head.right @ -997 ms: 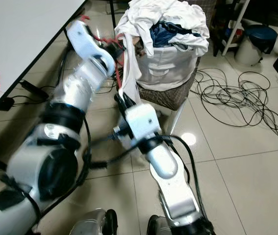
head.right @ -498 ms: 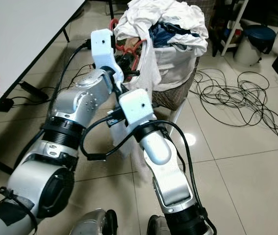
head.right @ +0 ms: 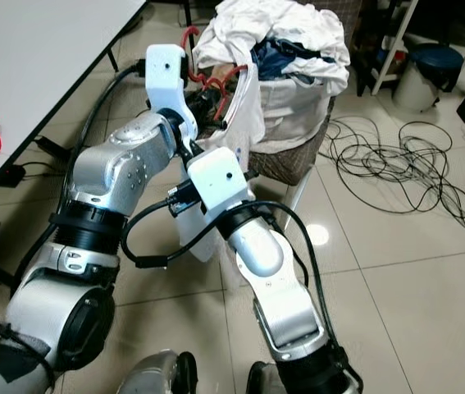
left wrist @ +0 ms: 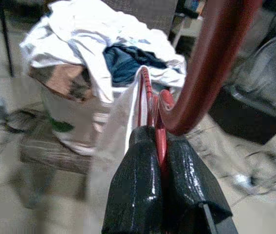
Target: Hang hanger
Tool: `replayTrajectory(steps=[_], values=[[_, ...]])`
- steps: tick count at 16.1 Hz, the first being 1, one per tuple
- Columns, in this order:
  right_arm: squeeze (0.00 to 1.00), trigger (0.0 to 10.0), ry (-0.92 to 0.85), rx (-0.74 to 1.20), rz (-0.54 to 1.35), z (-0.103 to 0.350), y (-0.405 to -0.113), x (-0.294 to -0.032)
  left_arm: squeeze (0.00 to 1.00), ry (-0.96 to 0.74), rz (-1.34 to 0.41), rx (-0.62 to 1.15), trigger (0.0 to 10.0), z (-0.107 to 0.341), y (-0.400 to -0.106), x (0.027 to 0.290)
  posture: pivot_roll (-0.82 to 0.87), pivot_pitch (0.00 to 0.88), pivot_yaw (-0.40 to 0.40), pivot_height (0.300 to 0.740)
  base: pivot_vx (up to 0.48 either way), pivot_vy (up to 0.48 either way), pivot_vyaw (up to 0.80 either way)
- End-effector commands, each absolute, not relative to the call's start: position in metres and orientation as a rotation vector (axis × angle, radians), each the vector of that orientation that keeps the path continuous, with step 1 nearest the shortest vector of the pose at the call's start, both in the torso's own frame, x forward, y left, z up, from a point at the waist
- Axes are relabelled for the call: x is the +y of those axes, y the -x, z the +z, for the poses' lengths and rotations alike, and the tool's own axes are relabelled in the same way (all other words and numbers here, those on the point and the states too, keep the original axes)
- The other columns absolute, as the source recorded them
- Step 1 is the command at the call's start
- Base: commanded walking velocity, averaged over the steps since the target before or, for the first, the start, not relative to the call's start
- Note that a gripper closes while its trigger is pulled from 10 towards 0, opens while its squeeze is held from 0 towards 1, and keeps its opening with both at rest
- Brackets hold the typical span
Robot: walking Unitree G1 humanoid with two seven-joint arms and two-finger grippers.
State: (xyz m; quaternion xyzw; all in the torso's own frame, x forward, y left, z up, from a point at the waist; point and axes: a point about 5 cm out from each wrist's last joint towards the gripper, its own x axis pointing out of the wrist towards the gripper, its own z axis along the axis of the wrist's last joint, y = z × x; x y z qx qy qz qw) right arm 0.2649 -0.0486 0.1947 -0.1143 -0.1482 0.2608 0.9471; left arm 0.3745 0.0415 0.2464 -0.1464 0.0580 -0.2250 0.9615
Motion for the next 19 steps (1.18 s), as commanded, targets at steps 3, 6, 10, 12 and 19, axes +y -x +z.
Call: replayTrajectory(steps=[3, 6, 10, 12, 19], values=[[0.0, 10.0, 0.275, -0.16, 0.371, 0.178, -0.277, -0.08, 0.0, 0.341, -0.56, 0.064, 10.0, 0.279, -0.37, 0.034, -0.11, 0.074, 0.077, 0.74, 0.0, 0.0, 0.0], [0.0, 10.0, 0.346, -0.167, 0.411, 0.177, -0.273, -0.082, 0.0, 0.353, -0.524, 0.067, 10.0, 0.28, -0.372, 0.039, -0.11, 0.066, 0.08, 0.74, 0.0, 0.0, 0.0], [0.0, 10.0, 0.362, -0.239, 0.516, 0.185, -0.26, -0.066, 0.0, 0.353, -0.543, 0.079, 10.0, 0.279, -0.37, 0.03, -0.12, 0.061, 0.08, 0.74, 0.0, 0.0, 0.0], [0.0, 10.0, 0.339, -0.287, 0.524, 0.191, -0.258, -0.062, 0.0, 0.331, -0.525, 0.067, 10.0, 0.277, -0.371, 0.028, -0.12, 0.059, 0.081, 0.74, 0.0, 0.0, 0.0], [1.0, 10.0, 0.288, -0.237, 0.394, 0.188, -0.264, -0.083, 0.0, 0.22, -0.633, 0.011, 10.0, 0.286, -0.366, 0.026, -0.12, 0.061, 0.083, 0.74, 0.0, 0.0, 0.0]])
